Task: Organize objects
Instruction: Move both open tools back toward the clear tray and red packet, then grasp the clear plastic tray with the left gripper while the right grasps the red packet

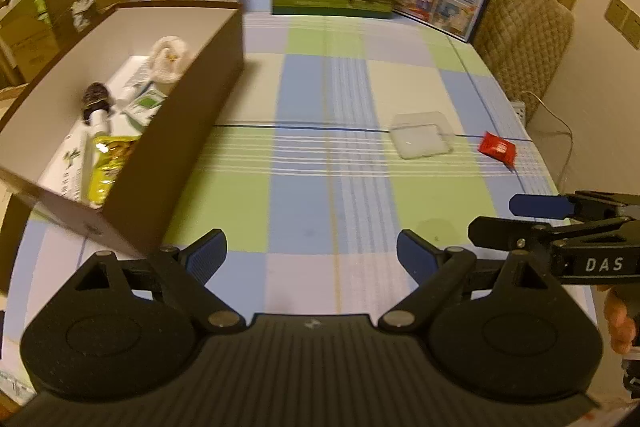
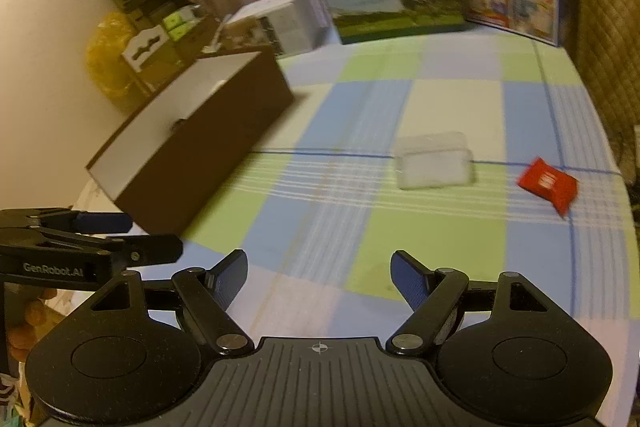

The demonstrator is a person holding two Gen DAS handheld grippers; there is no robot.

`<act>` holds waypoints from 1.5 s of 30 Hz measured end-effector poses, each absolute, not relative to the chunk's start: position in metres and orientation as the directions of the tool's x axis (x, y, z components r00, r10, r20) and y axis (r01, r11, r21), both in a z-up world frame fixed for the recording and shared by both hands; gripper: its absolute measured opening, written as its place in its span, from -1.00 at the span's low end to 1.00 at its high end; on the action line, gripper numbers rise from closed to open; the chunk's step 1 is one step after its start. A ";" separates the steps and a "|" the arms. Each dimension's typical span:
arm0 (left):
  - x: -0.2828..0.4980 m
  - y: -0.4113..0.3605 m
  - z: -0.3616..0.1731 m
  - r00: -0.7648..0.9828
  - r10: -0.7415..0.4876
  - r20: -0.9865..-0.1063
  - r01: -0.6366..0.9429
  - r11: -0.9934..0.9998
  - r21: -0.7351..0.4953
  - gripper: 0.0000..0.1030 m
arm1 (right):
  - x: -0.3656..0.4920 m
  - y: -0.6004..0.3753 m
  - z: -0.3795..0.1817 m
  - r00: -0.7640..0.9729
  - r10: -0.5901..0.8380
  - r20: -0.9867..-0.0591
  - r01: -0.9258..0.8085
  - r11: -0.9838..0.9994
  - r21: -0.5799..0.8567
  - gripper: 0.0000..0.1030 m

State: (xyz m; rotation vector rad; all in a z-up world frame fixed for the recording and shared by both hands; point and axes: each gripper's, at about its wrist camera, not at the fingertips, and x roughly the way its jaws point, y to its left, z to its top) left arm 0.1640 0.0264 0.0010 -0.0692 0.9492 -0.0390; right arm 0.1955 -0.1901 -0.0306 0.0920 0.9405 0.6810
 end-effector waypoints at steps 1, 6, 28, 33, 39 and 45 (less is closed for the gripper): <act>0.166 0.022 0.000 0.580 -0.068 -0.812 0.011 0.997 -0.076 0.75 | 0.196 -0.194 -0.032 0.401 0.571 -0.717 -0.490 0.795 0.358 0.47; 0.178 0.004 -0.005 0.569 -0.092 -0.817 0.052 0.996 -0.075 0.75 | 0.203 -0.212 -0.039 0.415 0.541 -0.731 -0.446 0.822 0.355 0.47; 0.245 -0.051 -0.044 0.512 -0.153 -0.845 0.192 0.979 -0.061 0.75 | 0.250 -0.256 -0.068 0.478 0.404 -0.780 -0.301 0.910 0.286 0.47; 0.268 -0.058 -0.059 0.501 -0.171 -0.848 0.237 0.970 -0.056 0.75 | 0.265 -0.261 -0.076 0.489 0.364 -0.793 -0.277 0.927 0.254 0.47; 0.302 -0.075 -0.077 0.498 -0.174 -0.850 0.311 0.950 -0.013 0.78 | 0.282 -0.265 -0.080 0.502 0.333 -0.798 -0.259 0.938 0.229 0.47; 0.333 -0.094 -0.093 0.499 -0.179 -0.848 0.394 0.918 0.038 0.84 | 0.302 -0.272 -0.084 0.514 0.301 -0.803 -0.234 0.950 0.207 0.47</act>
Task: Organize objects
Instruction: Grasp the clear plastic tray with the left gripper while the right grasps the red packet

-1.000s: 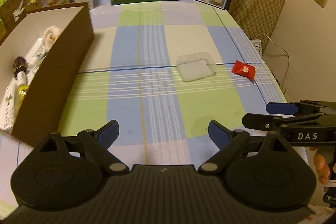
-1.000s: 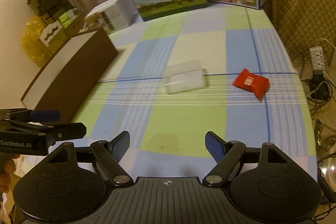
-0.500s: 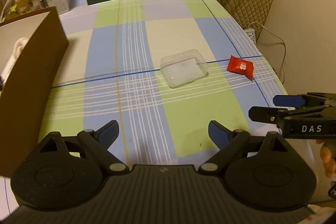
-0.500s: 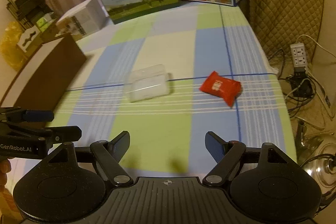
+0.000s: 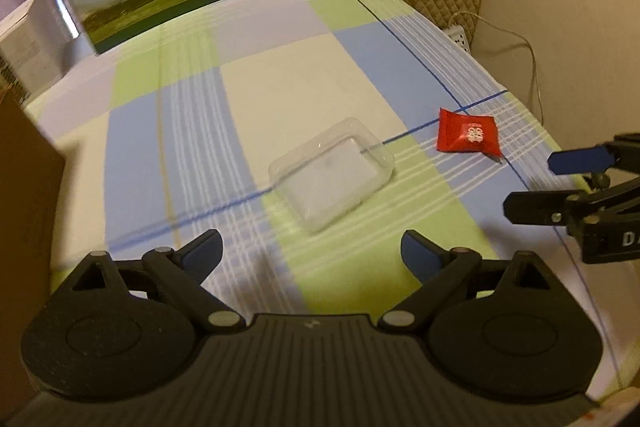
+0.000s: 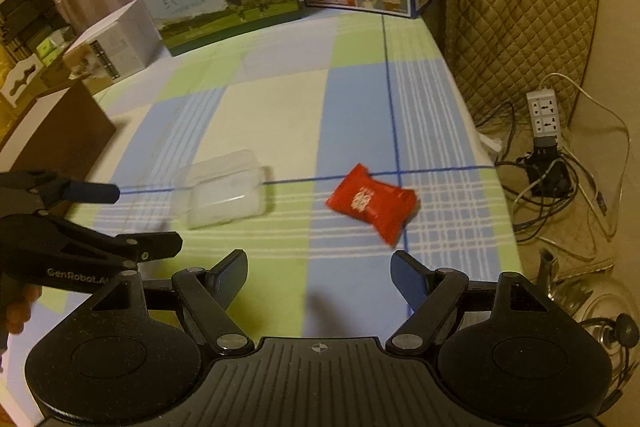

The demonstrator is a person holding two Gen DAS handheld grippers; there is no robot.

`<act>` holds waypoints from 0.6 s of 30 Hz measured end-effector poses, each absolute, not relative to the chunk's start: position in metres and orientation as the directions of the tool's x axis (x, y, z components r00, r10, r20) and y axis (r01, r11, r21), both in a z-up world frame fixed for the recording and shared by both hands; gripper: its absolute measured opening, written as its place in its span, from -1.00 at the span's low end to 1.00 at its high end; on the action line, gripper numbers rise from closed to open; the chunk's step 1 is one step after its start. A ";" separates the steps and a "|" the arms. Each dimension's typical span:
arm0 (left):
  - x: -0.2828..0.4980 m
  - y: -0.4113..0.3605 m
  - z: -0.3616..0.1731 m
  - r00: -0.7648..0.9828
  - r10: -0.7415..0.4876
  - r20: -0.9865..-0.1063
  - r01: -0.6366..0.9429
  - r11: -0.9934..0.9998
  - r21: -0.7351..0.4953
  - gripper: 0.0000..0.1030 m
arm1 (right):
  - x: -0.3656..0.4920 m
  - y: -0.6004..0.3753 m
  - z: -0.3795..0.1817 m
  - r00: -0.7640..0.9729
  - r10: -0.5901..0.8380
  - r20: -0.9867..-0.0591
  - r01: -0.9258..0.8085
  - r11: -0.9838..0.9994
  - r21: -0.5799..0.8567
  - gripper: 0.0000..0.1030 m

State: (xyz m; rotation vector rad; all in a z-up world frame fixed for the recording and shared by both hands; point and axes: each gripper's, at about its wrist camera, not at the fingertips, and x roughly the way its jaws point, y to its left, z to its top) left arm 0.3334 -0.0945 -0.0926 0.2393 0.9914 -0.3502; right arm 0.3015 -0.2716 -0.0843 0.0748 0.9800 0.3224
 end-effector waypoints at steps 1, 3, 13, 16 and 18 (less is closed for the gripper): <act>0.339 -0.097 -0.094 0.500 -0.183 -0.847 0.407 0.912 0.042 0.84 | 0.304 -0.273 -0.085 0.515 0.296 -0.804 -0.230 0.952 0.203 0.47; 0.347 -0.100 -0.098 0.502 -0.187 -0.844 0.428 0.902 0.055 0.85 | 0.309 -0.276 -0.087 0.519 0.287 -0.806 -0.219 0.955 0.199 0.47; 0.385 -0.116 -0.121 0.502 -0.221 -0.836 0.545 0.832 0.107 0.85 | 0.333 -0.285 -0.100 0.553 0.267 -0.789 -0.257 0.956 0.144 0.47; 0.391 -0.121 -0.128 0.496 -0.225 -0.838 0.569 0.814 0.118 0.83 | 0.339 -0.285 -0.104 0.565 0.279 -0.777 -0.300 0.946 0.121 0.47; 0.392 -0.122 -0.131 0.494 -0.235 -0.837 0.581 0.806 0.117 0.81 | 0.343 -0.283 -0.107 0.566 0.283 -0.774 -0.337 0.936 0.096 0.47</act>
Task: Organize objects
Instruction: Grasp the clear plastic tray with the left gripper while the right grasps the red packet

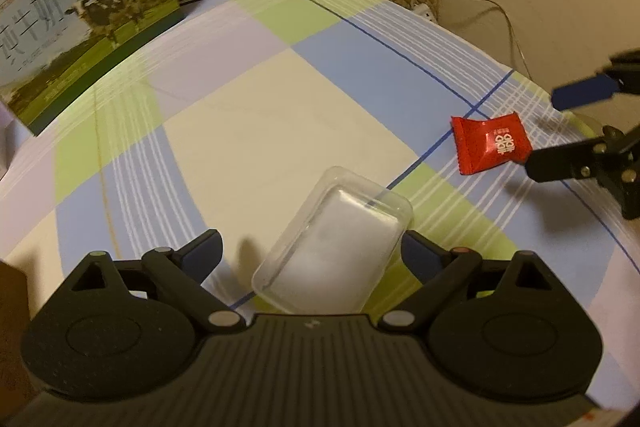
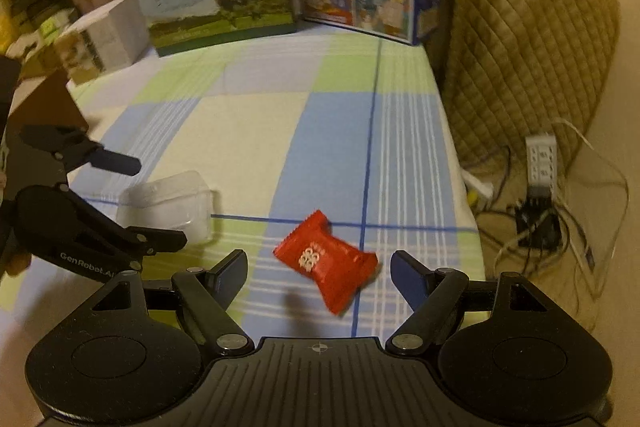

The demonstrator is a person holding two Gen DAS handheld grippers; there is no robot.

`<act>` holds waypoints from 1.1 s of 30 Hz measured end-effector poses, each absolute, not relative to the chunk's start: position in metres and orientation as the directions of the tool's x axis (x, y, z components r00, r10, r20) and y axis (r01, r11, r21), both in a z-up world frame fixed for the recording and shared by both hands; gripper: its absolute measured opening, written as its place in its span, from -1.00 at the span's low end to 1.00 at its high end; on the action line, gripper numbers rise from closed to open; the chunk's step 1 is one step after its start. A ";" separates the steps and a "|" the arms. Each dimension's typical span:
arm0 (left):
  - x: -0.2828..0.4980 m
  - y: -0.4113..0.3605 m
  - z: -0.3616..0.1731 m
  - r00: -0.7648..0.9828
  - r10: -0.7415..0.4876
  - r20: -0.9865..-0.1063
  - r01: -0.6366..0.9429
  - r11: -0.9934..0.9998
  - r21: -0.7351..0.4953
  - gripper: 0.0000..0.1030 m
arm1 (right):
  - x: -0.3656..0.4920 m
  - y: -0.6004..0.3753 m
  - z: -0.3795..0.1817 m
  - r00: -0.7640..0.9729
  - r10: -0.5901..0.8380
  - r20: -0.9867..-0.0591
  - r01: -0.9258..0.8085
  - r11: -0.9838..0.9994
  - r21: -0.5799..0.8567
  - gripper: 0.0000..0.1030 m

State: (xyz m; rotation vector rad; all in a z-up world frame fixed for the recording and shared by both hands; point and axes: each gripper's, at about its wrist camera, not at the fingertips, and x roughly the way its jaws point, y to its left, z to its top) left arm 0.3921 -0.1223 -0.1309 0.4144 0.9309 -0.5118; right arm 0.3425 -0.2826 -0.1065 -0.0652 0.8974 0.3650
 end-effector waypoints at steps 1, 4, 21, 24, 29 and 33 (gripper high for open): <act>0.393 -0.123 -0.133 0.490 -0.237 -0.839 0.584 0.804 0.114 0.78 | 0.344 -0.281 -0.108 0.569 0.288 -0.770 -0.357 0.930 0.085 0.47; 0.396 -0.123 -0.137 0.469 -0.241 -0.850 0.587 0.804 0.096 0.56 | 0.349 -0.276 -0.114 0.563 0.299 -0.770 -0.407 0.912 0.057 0.47; 0.383 -0.086 -0.133 0.444 -0.207 -0.872 0.431 0.902 0.006 0.07 | 0.369 -0.258 -0.143 0.475 0.303 -0.826 -0.544 0.839 -0.005 0.00; 0.374 -0.077 -0.132 0.430 -0.201 -0.880 0.405 0.914 -0.011 0.06 | 0.366 -0.261 -0.143 0.477 0.315 -0.820 -0.535 0.845 0.014 -0.34; 0.352 -0.064 -0.130 0.432 -0.173 -0.885 0.357 0.934 -0.008 0.06 | 0.352 -0.257 -0.139 0.466 0.342 -0.816 -0.532 0.845 0.051 -0.45; 0.332 -0.053 -0.128 0.434 -0.151 -0.888 0.303 0.953 -0.014 0.05 | 0.330 -0.243 -0.137 0.438 0.383 -0.813 -0.549 0.830 0.095 -0.45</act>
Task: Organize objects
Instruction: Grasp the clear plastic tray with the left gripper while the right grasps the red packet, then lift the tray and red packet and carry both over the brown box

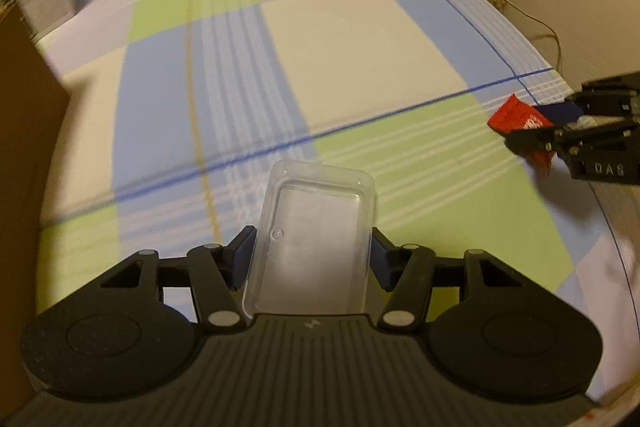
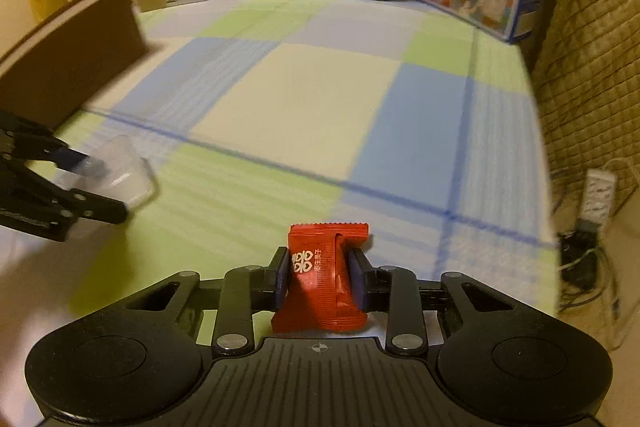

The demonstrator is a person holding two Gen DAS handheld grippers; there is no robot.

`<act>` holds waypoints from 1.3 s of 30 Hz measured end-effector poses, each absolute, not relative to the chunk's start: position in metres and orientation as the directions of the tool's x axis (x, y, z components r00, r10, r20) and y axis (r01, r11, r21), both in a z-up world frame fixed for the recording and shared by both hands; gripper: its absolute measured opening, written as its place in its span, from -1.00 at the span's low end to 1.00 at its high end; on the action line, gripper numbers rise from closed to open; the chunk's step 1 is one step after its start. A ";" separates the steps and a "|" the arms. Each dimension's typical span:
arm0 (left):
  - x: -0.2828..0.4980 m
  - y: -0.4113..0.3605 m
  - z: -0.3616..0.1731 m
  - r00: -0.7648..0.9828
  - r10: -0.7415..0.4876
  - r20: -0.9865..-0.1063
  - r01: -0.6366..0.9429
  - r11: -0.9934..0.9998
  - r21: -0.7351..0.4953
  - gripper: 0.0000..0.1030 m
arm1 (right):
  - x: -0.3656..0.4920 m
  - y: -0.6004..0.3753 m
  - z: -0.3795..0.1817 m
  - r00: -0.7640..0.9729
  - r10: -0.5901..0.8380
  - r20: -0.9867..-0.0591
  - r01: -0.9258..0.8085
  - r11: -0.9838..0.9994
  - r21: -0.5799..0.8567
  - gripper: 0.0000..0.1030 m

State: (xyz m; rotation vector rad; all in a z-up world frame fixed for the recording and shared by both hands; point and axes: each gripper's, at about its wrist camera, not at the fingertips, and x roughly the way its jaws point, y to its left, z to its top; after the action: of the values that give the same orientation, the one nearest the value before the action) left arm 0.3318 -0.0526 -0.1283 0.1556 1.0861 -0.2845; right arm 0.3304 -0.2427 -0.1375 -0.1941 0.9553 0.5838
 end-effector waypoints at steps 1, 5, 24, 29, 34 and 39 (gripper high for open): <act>0.327 -0.050 -0.128 0.435 -0.150 -0.888 0.298 0.955 -0.016 0.05 | 0.324 -0.238 -0.137 0.425 0.401 -0.812 -0.557 0.823 0.114 -0.45; 0.307 -0.037 -0.126 0.428 -0.130 -0.894 0.250 0.968 -0.022 0.05 | 0.295 -0.215 -0.135 0.365 0.463 -0.808 -0.613 0.773 0.166 -0.45; 0.220 0.017 -0.117 0.408 -0.056 -0.911 0.057 0.998 -0.036 0.06 | 0.221 -0.156 -0.134 0.288 0.510 -0.811 -0.752 0.644 0.138 -0.29; 0.218 0.017 -0.118 0.417 -0.060 -0.907 0.054 0.998 -0.041 0.21 | 0.216 -0.155 -0.135 0.303 0.490 -0.817 -0.741 0.661 0.121 -0.26; 0.218 0.012 -0.119 0.420 -0.046 -0.906 0.068 0.998 -0.019 0.14 | 0.211 -0.155 -0.134 0.331 0.471 -0.818 -0.718 0.688 0.106 -0.26; 0.219 0.011 -0.119 0.419 -0.033 -0.907 0.081 0.997 0.001 0.04 | 0.205 -0.152 -0.134 0.355 0.450 -0.819 -0.709 0.701 0.078 -0.27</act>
State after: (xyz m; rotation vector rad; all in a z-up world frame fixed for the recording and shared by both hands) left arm 0.2185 0.0109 -0.1188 0.0472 1.1359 -0.0717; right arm 0.2051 -0.1518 -0.1336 -0.3134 0.9428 0.7644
